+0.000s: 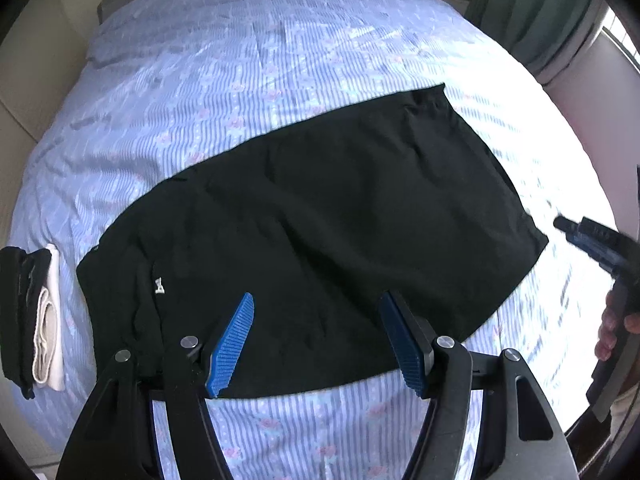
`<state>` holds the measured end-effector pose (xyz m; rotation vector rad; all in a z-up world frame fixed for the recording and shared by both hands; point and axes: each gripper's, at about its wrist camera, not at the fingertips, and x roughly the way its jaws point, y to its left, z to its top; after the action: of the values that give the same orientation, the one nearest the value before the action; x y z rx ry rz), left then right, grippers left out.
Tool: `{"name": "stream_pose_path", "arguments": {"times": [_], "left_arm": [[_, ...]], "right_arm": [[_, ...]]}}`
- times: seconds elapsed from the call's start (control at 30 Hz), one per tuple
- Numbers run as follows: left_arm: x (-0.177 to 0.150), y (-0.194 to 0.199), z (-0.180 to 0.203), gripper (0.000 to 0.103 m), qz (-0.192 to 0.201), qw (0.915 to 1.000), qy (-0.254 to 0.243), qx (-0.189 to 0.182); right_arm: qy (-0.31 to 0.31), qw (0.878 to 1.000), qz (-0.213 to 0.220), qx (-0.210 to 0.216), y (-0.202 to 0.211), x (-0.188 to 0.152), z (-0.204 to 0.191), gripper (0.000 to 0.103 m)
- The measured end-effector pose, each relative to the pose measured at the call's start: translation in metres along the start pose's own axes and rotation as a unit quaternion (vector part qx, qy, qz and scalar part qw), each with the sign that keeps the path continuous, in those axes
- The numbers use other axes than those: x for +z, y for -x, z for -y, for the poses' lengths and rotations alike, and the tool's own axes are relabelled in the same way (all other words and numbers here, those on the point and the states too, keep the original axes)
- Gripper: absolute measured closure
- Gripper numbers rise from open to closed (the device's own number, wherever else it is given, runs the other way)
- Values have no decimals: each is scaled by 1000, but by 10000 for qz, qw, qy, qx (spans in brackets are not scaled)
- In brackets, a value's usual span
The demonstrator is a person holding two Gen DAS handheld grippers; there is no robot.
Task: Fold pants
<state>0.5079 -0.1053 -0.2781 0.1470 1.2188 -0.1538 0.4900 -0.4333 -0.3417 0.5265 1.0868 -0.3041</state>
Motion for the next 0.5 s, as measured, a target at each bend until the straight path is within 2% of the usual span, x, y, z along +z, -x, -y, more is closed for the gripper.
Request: {"name": "stream_pose_path", "arguments": {"times": [0.23, 0.4, 0.5], "left_arm": [[60, -19, -12, 37, 246, 9996, 44, 124], [109, -38, -22, 37, 286, 9994, 175, 99], [121, -43, -26, 37, 309, 9992, 205, 144]], "right_arm": [[1089, 9910, 85, 770, -29, 63, -79, 62], [1803, 9798, 52, 862, -64, 101, -136, 62], [2123, 9737, 19, 825, -82, 113, -162, 62]]}}
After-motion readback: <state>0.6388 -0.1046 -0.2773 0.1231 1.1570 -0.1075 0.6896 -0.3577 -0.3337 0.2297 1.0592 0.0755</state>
